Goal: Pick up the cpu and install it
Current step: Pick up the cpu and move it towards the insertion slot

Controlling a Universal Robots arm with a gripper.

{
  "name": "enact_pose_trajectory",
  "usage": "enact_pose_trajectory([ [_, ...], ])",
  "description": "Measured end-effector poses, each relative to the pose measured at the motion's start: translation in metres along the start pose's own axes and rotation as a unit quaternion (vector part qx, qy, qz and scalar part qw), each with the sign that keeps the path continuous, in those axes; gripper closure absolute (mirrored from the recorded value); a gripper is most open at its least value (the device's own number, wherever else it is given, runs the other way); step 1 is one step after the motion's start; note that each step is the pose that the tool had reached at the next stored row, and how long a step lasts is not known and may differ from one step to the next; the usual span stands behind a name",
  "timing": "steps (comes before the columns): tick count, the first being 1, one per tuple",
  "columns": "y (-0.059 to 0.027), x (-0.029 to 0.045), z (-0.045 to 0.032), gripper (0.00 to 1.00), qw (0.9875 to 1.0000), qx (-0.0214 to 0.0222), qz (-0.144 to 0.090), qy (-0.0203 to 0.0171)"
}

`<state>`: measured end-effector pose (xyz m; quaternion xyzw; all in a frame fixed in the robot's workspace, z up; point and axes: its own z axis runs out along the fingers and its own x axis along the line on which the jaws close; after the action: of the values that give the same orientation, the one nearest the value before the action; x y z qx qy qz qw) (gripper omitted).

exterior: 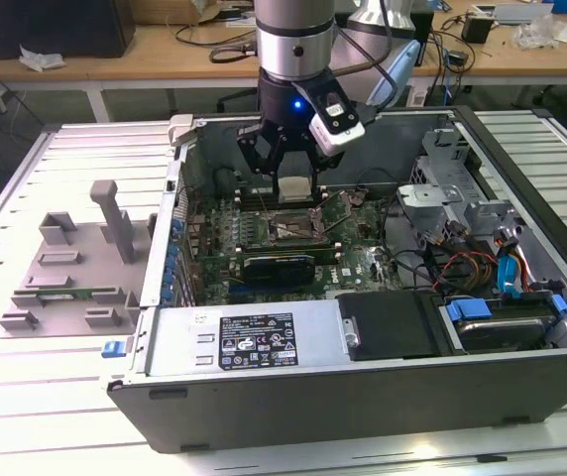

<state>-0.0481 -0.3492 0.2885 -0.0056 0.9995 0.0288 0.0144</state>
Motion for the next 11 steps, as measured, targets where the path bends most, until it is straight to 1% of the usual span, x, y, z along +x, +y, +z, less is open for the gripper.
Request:
enact_pose_trajectory([
  [4, 0.0037, -0.0011, 0.0052, 0.45, 1.0, 0.0, 0.0, 0.0004],
  [5, 0.0055, -0.0017, 0.0082, 0.45, 1.0, -0.0001, 0.0, 0.0004],
  [8, 0.0077, -0.0037, 0.0121, 0.45, 1.0, -0.0001, 0.0, 0.0006],
  [11, 0.0079, -0.004, 0.0126, 0.45, 1.0, -0.0001, 0.0, 0.0007],
])
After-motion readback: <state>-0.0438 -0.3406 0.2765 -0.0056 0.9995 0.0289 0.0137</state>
